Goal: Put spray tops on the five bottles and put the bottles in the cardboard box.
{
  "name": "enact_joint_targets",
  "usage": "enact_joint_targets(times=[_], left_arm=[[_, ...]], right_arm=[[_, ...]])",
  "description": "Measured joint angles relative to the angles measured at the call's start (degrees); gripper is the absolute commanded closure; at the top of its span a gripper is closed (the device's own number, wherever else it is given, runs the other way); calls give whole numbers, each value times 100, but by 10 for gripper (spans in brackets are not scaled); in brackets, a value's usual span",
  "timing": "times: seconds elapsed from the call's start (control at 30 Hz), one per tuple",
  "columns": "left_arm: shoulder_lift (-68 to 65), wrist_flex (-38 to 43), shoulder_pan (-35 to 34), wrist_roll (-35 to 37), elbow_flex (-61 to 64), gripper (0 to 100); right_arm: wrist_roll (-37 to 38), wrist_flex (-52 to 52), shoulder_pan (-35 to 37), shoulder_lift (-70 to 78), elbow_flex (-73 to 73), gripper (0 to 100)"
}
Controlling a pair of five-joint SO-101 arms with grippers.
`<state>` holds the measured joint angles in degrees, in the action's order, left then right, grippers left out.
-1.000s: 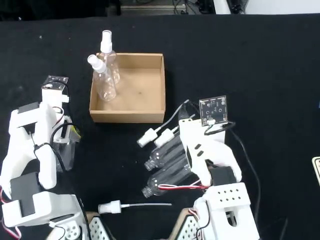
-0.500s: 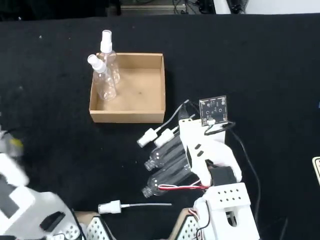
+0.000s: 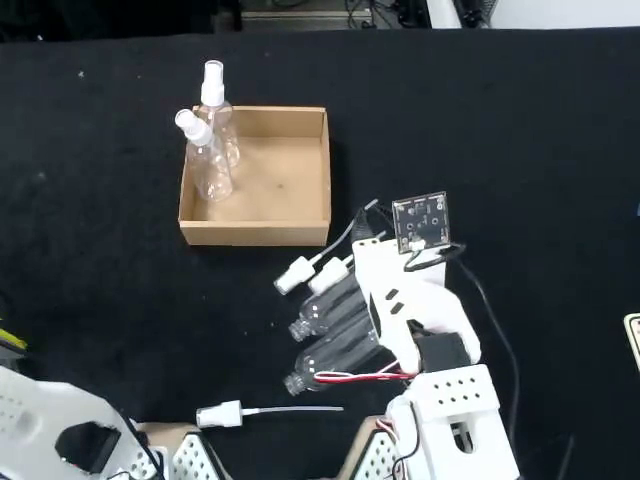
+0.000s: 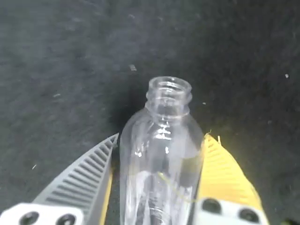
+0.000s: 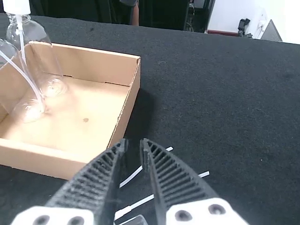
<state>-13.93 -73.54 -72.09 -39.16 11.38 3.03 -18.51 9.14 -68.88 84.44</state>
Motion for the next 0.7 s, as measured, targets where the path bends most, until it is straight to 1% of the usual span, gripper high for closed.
enact_joint_targets(times=[0.2,0.37,0.53,0.7], left_arm=[[-26,-220,18,-668,-9,752],[-26,-185,18,-809,-9,752],[9,-176,-114,-1152,-9,746],[387,-246,-79,-1213,-9,745]], right_arm=[[0,0,0,0,0,966],[0,0,0,0,0,966],[0,0,0,0,0,966],[0,0,0,0,0,966]])
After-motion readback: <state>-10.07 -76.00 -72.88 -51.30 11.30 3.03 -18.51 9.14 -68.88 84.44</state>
